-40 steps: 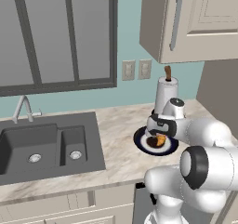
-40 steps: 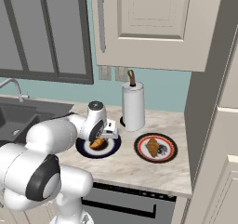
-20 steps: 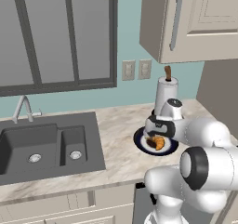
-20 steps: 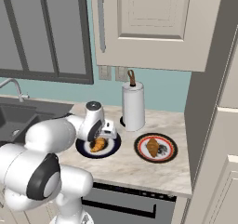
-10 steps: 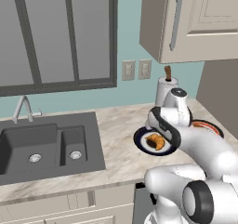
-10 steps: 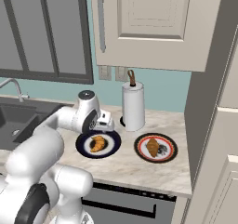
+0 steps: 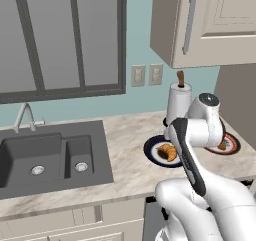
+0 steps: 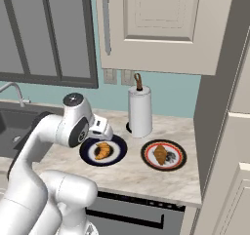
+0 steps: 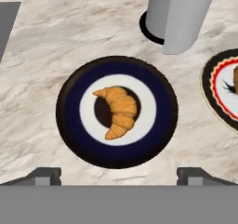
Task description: Place the pastries on the plates.
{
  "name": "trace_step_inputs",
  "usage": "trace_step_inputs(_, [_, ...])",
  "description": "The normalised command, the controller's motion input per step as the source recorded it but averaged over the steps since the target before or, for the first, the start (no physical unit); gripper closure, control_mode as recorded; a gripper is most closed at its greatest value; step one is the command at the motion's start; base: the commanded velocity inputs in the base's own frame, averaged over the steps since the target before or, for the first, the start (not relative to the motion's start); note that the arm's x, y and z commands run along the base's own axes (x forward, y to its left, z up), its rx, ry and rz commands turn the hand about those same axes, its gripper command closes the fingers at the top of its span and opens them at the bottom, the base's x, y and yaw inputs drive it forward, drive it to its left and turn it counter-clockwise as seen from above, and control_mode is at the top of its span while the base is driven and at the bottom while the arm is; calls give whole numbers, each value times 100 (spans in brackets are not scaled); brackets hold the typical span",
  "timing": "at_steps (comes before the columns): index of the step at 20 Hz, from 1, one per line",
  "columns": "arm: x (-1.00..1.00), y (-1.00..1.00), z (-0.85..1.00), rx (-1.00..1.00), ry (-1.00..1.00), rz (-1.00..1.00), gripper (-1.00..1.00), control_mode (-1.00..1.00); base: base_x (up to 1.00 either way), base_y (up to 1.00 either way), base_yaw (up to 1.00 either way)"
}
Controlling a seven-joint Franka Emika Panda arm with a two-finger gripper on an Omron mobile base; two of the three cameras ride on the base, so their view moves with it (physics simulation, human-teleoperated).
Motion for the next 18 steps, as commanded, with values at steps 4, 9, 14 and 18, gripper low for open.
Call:
trace_step_inputs(4, [-67,4,57,0,-4,-7,-100,-100,0,0,0])
trace_step_inputs(9, [-53,0,55,0,-4,-6,-100,-100,0,0,0])
trace_step_inputs(14, [-34,0,42,0,-3,-6,-100,-100,0,0,0])
trace_step_inputs(18, [-31,0,44,0,-5,-4,-100,-100,0,0,0])
